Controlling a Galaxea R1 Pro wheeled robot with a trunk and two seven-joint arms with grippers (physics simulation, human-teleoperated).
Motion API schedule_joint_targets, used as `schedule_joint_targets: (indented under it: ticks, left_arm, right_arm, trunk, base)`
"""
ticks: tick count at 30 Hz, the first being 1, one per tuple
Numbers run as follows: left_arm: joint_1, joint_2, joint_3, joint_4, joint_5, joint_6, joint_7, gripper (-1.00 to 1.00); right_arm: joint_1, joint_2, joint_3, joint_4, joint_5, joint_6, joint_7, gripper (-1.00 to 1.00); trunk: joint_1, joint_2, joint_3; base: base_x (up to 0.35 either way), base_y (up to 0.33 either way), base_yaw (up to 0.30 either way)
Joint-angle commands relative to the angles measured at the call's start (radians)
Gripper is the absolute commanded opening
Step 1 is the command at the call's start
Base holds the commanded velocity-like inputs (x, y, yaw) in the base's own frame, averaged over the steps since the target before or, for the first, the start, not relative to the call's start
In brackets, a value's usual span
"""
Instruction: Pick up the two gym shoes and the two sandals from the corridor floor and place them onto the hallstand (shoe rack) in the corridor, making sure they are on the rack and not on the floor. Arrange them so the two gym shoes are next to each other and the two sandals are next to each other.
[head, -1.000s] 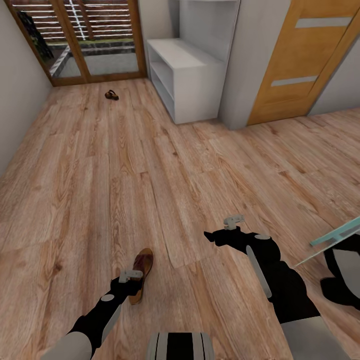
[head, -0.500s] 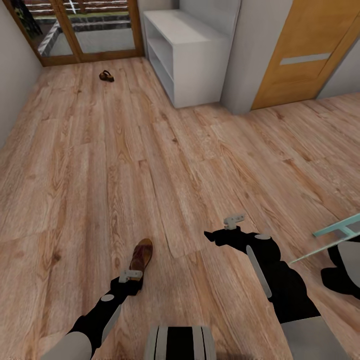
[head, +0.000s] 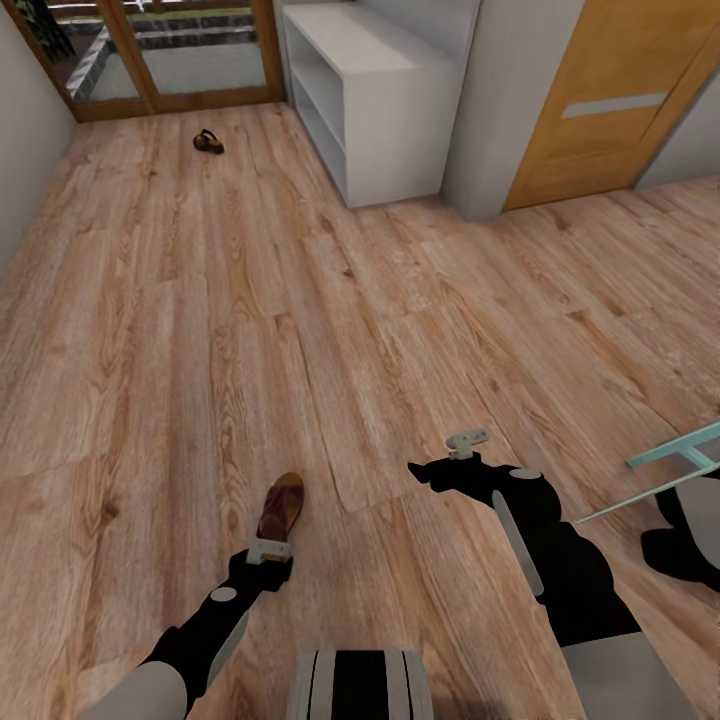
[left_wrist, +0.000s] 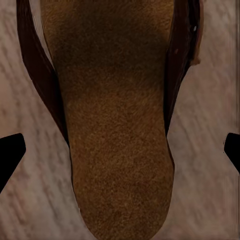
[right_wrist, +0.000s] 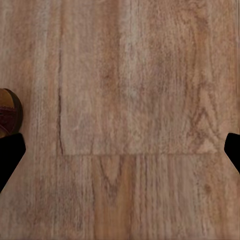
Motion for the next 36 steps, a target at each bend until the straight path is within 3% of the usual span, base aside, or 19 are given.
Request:
schedule_joint_targets:
  ticks: [1,8,16,22,30,36]
  left_arm:
    - [-0.001,0.0,-0.004,0.0,-0.006,-0.002,0.001,1.0]
    - [-0.002,0.002,-0.008,0.001,-0.006,-0.003,0.002,1.0]
    - [-0.002,0.003,-0.004,0.001,-0.005,-0.003,0.002,1.0]
    - [0.0,0.007,0.0,0.001,-0.004,-0.005,0.002,1.0]
    - [0.005,0.012,0.002,0.003,0.003,-0.069,0.004,1.0]
    - [0.005,0.013,0.003,0.004,0.003,-0.08,0.005,1.0]
  right_arm:
    - [-0.001,-0.001,0.001,-0.001,-0.005,0.005,-0.001,1.0]
    - [-0.001,-0.001,0.001,-0.001,-0.005,0.005,-0.001,1.0]
    - [-0.001,-0.001,0.001,-0.001,-0.005,0.005,-0.001,1.0]
    - [-0.001,-0.001,0.001,-0.002,-0.005,0.005,-0.001,1.0]
    - [-0.001,-0.001,0.001,-0.002,-0.005,0.005,-0.001,1.0]
    - [-0.001,-0.001,0.001,-0.002,-0.005,0.005,-0.002,1.0]
  trunk:
    - [0.0,0.0,-0.001]
    - [0.0,0.0,-0.001]
    - [0.003,-0.002,-0.032]
    - [0.003,-0.002,-0.036]
    - [0.003,-0.002,-0.037]
    - [0.006,-0.003,-0.06]
  base:
    - [0.0,0.0,-0.159]
    - [0.0,0.0,-0.143]
    - [0.0,0.0,-0.014]
    - [0.0,0.0,-0.002]
    - [0.0,0.0,0.0]
    - [0.0,0.0,0.0]
